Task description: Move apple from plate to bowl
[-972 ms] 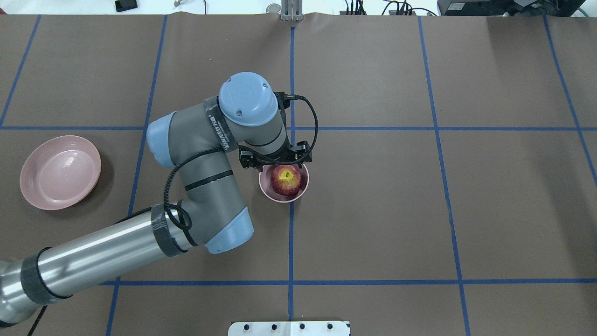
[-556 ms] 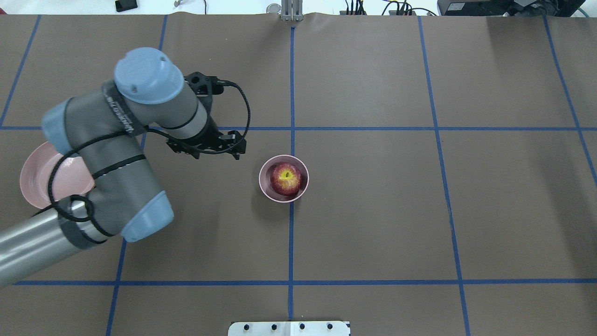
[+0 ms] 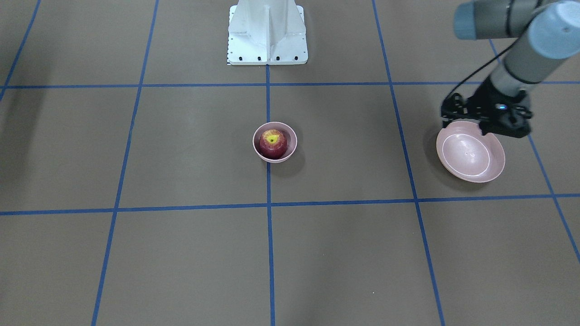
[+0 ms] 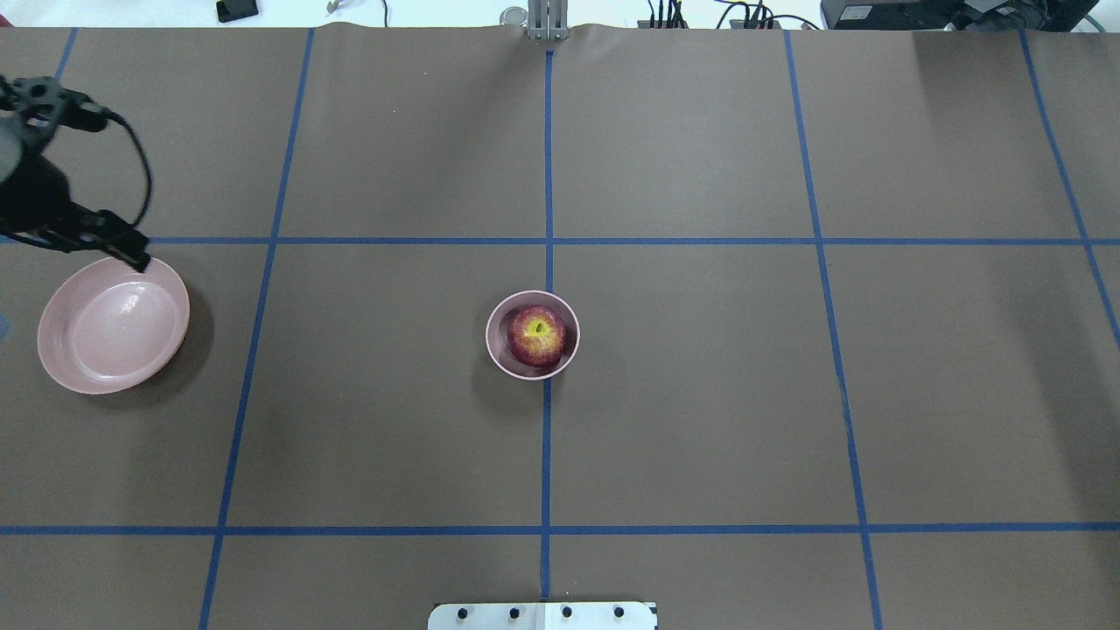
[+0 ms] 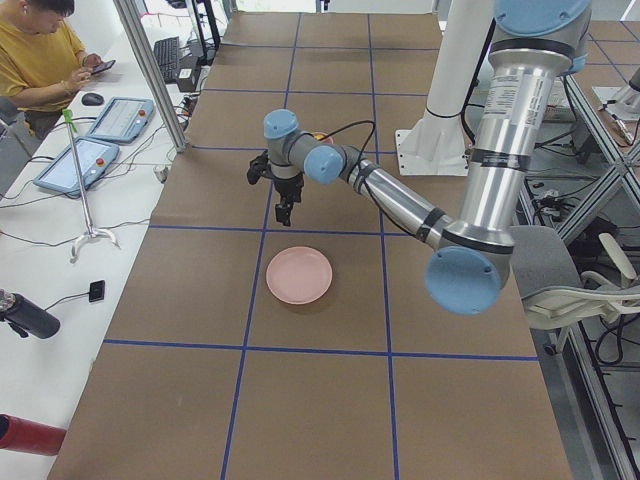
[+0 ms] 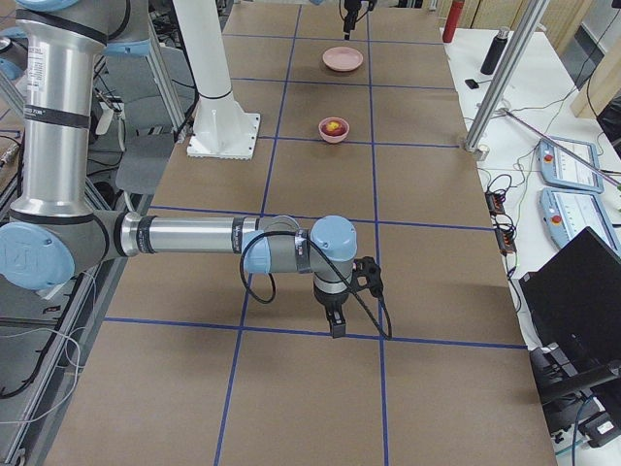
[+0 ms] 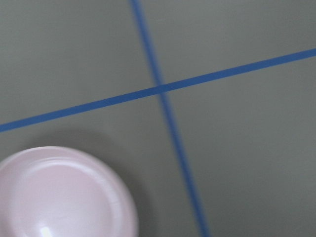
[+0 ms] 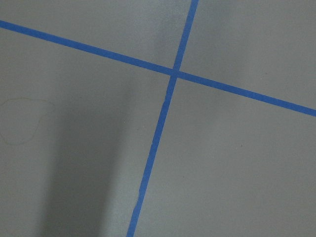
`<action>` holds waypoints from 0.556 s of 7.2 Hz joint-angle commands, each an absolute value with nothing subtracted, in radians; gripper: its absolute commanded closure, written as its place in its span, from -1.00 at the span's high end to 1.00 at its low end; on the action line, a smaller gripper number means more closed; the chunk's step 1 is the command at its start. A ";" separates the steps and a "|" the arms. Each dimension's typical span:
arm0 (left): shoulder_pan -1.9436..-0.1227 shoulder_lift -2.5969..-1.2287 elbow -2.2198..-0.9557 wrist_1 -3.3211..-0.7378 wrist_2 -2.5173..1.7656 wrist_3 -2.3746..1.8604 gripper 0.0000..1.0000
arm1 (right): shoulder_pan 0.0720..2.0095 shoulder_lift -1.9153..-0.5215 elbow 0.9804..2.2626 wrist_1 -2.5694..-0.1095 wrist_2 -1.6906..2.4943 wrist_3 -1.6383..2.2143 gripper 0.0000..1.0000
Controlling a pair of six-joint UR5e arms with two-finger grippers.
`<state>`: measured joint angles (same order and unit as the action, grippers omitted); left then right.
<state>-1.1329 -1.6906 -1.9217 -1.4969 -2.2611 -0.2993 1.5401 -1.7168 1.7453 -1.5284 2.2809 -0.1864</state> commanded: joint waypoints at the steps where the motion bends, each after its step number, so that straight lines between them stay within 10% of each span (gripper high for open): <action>1: -1.412 -1.611 -1.786 -1.505 -2.330 -0.050 0.97 | 1.566 -1.729 1.734 -1.532 2.278 -0.131 1.00; 4: -1.625 -1.588 -1.606 -1.506 -2.330 0.158 0.97 | 1.621 -1.740 1.714 -1.534 2.281 -0.126 1.00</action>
